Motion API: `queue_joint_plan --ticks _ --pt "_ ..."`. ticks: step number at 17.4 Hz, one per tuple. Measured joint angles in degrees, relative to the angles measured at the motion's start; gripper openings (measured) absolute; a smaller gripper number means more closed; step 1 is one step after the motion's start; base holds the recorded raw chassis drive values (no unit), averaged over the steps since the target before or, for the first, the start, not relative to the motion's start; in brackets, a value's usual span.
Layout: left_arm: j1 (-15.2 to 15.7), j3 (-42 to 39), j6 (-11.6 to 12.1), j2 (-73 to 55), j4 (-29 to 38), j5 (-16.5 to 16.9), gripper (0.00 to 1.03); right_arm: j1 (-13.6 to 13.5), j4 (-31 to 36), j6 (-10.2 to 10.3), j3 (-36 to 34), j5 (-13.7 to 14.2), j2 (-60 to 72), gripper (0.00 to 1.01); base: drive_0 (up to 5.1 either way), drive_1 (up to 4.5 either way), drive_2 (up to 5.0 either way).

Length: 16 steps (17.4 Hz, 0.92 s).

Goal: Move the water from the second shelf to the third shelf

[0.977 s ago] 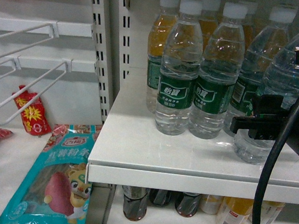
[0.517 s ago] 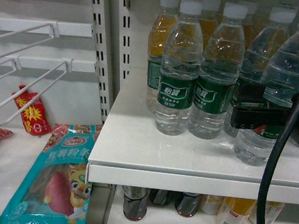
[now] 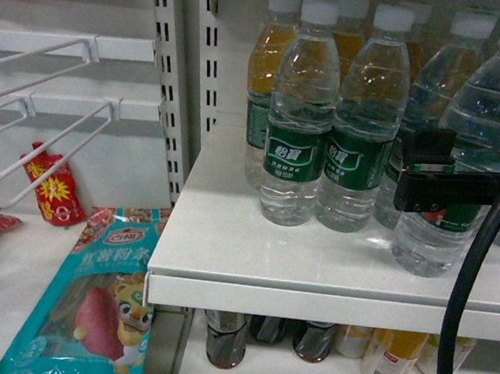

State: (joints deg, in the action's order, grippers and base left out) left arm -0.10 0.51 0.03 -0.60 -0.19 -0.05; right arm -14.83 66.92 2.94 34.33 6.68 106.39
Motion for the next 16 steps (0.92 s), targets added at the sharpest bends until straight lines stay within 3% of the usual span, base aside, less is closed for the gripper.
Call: queue_joint_plan --ticks 7,12,16 --pt "0.0 0.0 0.0 0.0 0.0 0.0 0.98 2.6 -4.2 0.0 -4.3 -3.0 -6.6 0.98 0.0 0.00 0.0" --pt "0.0 0.0 0.0 0.0 0.0 0.0 0.98 2.5 -8.1 0.7 -9.0 -10.0 -13.7 0.98 0.0 0.00 0.0" --pt "0.0 0.0 0.0 0.0 0.0 0.0 0.98 4.2 -11.3 2.1 -10.8 -12.0 -18.6 0.98 0.0 0.00 0.0"
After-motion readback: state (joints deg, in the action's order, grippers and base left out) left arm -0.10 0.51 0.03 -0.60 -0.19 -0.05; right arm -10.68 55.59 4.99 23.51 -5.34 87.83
